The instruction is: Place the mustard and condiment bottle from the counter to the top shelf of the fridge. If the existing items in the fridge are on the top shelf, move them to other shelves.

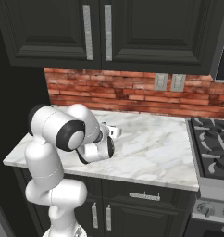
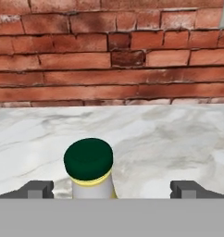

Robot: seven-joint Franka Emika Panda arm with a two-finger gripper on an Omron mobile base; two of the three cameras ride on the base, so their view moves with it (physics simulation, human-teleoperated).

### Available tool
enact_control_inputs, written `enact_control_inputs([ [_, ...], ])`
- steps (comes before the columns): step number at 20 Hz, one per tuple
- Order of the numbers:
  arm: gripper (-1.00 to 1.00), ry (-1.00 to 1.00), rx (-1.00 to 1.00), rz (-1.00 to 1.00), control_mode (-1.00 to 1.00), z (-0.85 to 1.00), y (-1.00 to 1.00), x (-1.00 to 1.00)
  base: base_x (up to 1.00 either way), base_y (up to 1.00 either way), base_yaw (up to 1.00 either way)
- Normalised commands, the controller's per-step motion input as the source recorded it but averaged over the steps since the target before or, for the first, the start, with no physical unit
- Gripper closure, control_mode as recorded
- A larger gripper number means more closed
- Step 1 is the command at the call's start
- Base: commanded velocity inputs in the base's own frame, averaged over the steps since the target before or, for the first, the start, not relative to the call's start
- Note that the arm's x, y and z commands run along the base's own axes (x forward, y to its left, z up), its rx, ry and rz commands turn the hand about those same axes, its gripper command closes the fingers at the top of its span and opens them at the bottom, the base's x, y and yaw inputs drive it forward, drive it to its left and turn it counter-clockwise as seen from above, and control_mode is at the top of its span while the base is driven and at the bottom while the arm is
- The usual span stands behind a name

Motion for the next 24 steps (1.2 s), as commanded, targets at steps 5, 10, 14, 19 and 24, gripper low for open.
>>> enact_control_inputs([
  [5,-1.00,0.00,0.00,0.00,-1.00,0.00,0.11,0.00,0.00,0.00,0.00],
  [10,-1.00,0.00,0.00,0.00,-1.00,0.00,0.05,0.01,0.00,0.00,0.00],
  [14,-1.00,0.00,0.00,0.00,-1.00,0.00,0.00,0.07,0.00,0.00,0.00],
  [19,-1.00,0.00,0.00,0.00,-1.00,0.00,0.00,0.05,0.00,0.00,0.00],
  [24,1.00,0.00,0.00,0.00,-1.00,0.00,0.00,0.01,0.00,0.00,0.00],
])
